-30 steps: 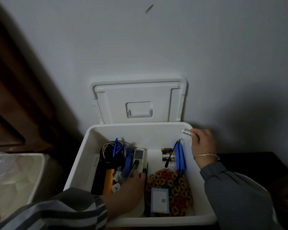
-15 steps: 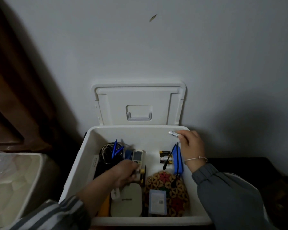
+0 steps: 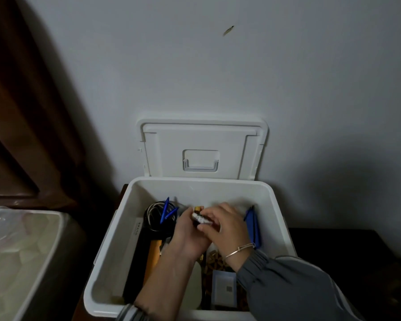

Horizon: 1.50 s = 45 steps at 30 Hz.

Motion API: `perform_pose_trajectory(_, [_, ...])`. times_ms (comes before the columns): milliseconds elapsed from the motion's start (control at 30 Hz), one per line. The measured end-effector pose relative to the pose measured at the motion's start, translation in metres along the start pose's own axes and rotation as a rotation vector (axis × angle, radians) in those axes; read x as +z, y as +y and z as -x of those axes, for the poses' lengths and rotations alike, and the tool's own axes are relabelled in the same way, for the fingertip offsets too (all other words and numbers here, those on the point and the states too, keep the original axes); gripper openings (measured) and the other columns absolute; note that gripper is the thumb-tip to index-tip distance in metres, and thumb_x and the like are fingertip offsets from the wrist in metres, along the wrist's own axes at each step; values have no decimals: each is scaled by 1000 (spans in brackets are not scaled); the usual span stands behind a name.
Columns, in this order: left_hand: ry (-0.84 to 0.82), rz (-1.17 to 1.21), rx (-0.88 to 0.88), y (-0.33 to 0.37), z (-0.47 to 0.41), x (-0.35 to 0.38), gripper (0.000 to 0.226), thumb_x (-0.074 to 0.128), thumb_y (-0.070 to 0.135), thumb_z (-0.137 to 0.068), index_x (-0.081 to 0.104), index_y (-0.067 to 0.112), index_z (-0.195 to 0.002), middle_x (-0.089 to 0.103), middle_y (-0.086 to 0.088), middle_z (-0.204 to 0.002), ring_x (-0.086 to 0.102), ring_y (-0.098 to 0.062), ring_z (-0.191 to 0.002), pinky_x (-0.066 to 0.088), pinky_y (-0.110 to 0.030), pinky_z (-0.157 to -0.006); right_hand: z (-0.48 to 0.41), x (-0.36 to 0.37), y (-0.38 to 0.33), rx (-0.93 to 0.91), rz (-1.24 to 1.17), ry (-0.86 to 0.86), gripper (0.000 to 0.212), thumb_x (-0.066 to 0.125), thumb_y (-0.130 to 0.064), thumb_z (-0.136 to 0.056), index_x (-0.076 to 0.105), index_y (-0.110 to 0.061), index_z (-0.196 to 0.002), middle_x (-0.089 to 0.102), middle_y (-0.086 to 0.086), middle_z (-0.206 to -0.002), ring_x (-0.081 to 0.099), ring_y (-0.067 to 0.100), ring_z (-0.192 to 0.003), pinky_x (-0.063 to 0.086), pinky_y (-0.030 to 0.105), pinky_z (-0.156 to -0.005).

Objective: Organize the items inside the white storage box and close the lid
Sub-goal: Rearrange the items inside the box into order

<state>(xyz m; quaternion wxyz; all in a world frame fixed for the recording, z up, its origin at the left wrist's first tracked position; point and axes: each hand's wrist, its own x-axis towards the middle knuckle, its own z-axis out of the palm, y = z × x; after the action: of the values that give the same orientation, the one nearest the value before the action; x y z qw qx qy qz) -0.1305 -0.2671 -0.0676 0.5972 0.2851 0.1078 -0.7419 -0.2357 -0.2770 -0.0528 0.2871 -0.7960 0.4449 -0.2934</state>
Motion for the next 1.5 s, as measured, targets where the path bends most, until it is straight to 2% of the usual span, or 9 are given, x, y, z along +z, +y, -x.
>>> perform_pose_trajectory(200, [276,-20,19,15,-1,-12,40,43,36,-101,54,8,-74,56,-5,-63,53,-13,-49,44,-14,-37,-11,-29,29,-139,160,-7,25,70,-20,-80,72,-17,-104,58,3,-109,54,22,-100,45,33,-88])
perform_pose_trajectory(400, [327,-345,-79,33,3,-31,53,37,53,-97,54,12,-68,54,-5,-54,34,-7,-26,20,-9,-28,-41,-23,58,-187,1018,-999,39,46,-38,-95,50,-25,-132,53,0,-134,42,24,-126,21,43,-112])
perform_pose_trajectory(533, [227,-351,-152,35,2,-33,52,39,52,-97,59,11,-71,55,-5,-61,35,-7,-33,22,-11,-31,-34,-16,70,-228,1431,-1294,58,44,-52,-93,43,-13,-136,52,11,-134,42,34,-128,8,61,-113])
perform_pose_trajectory(667, [138,-400,-152,35,2,-30,34,46,35,-99,63,11,-82,56,-6,-69,41,-8,-42,30,-14,-33,-28,-32,70,-224,1472,-1299,62,51,-42,-94,29,-16,-146,34,11,-148,29,35,-137,8,57,-113])
perform_pose_trajectory(867, [137,-748,-125,24,-13,-35,17,43,19,-102,57,14,-94,58,-5,-75,45,-9,-54,32,-17,-42,-16,-67,75,-350,1538,-1121,36,46,-35,-96,58,-14,-122,61,8,-120,46,33,-120,2,63,-113])
perform_pose_trajectory(1067, [68,-1423,-54,-3,-40,-35,21,45,19,-100,60,14,-114,58,-6,-96,52,-12,-68,40,-20,-54,-11,-90,89,-352,1223,-927,51,31,-47,-96,69,-15,-102,67,5,-99,54,24,-105,-7,49,-115])
perform_pose_trajectory(1200, [-109,-1985,103,-22,-70,-30,26,47,19,-99,57,13,-123,56,-9,-125,55,-24,-110,42,-27,-84,-6,-87,96,-320,1163,-816,50,30,-46,-96,70,-16,-94,68,3,-92,57,21,-98,3,44,-116])
perform_pose_trajectory(1333, [-232,-2182,185,-30,-97,-35,33,48,13,-97,50,14,-130,50,-9,-134,50,-23,-118,41,-32,-99,-4,-87,97,-322,1097,-718,50,28,-41,-93,70,-15,-88,67,4,-85,57,21,-91,8,40,-115])
perform_pose_trajectory(1500, [-328,-2234,319,-40,-121,-43,21,54,14,-92,45,18,-110,55,-10,-121,53,-17,-102,41,-25,-79,-3,-86,100,-361,1051,-638,46,30,-37,-90,70,-14,-88,67,6,-83,57,24,-86,15,38,-112])
